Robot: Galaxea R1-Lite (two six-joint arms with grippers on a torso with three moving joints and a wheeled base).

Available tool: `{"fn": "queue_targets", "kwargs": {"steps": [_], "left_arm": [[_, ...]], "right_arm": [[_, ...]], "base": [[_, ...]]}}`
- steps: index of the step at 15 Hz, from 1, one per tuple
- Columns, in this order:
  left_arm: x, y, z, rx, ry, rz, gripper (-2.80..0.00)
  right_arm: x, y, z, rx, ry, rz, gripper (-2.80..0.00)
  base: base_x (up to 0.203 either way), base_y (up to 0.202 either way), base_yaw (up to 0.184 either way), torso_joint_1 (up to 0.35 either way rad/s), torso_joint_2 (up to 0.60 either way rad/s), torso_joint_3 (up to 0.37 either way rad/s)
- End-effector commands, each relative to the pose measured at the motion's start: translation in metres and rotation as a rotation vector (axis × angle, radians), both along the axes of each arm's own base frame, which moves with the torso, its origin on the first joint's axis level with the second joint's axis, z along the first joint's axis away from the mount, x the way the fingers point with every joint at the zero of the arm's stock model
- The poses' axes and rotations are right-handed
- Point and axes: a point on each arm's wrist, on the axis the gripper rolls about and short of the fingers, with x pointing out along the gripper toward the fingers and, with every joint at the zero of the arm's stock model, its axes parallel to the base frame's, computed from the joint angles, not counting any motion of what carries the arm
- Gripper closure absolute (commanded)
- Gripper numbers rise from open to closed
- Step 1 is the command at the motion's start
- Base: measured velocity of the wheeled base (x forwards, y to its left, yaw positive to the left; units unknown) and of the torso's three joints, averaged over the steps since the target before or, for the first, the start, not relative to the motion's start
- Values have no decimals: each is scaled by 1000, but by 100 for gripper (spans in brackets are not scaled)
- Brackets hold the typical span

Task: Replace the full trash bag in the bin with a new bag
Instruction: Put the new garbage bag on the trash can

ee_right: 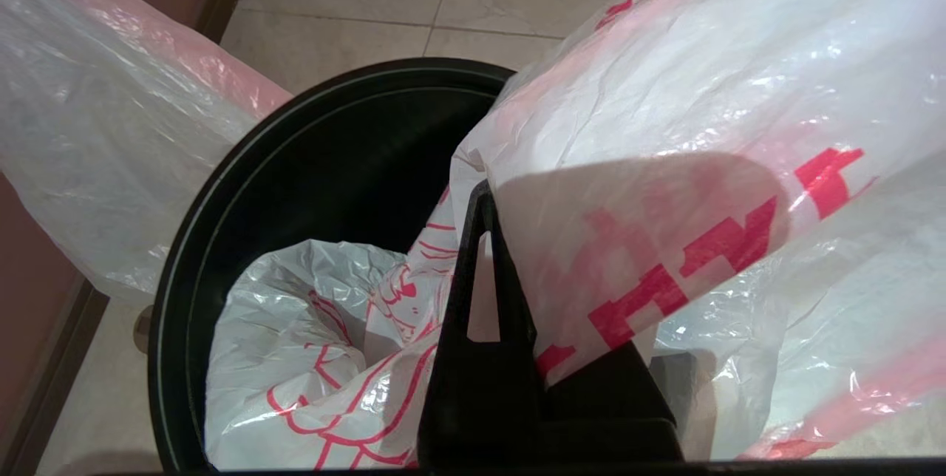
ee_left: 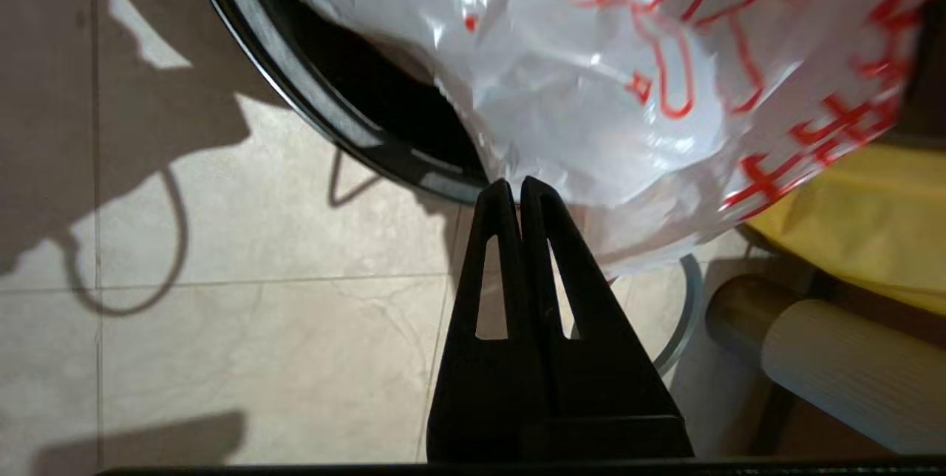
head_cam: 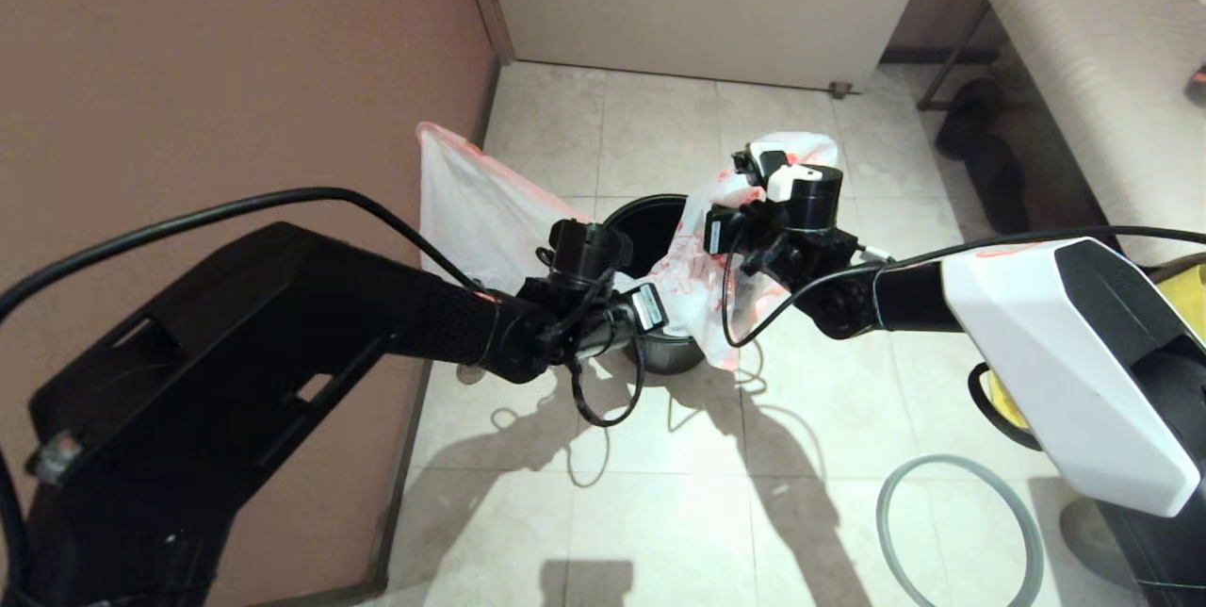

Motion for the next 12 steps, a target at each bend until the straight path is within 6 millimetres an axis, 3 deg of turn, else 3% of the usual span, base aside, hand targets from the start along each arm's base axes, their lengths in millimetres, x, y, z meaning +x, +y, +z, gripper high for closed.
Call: {"fn": "queue_targets", "kwargs": {"steps": [1, 4, 6, 9, 12], "left_arm": [[-3, 8, 25, -37, -47, 11, 0], [5, 3, 16, -50, -38, 10, 0], [23, -5, 4, -72, -48, 21, 0], [55, -23, -20, -97, -81, 29, 0], [67, -29, -49, -71, -45, 24, 0]], "right_arm": [[0, 1, 0, 0, 0, 1, 0], [1, 5, -7, -6, 11, 10, 0], [0, 6, -7, -4, 9, 15, 0], [-4, 13, -3, 19, 5, 34, 0], [-13, 23, 6, 95, 17, 64, 0]], "base": [[0, 0, 0, 0, 0, 0], [0, 0, 0, 0, 0, 0], [0, 0, 0, 0, 0, 0], [0, 0, 0, 0, 0, 0], [0, 0, 0, 0, 0, 0]]}}
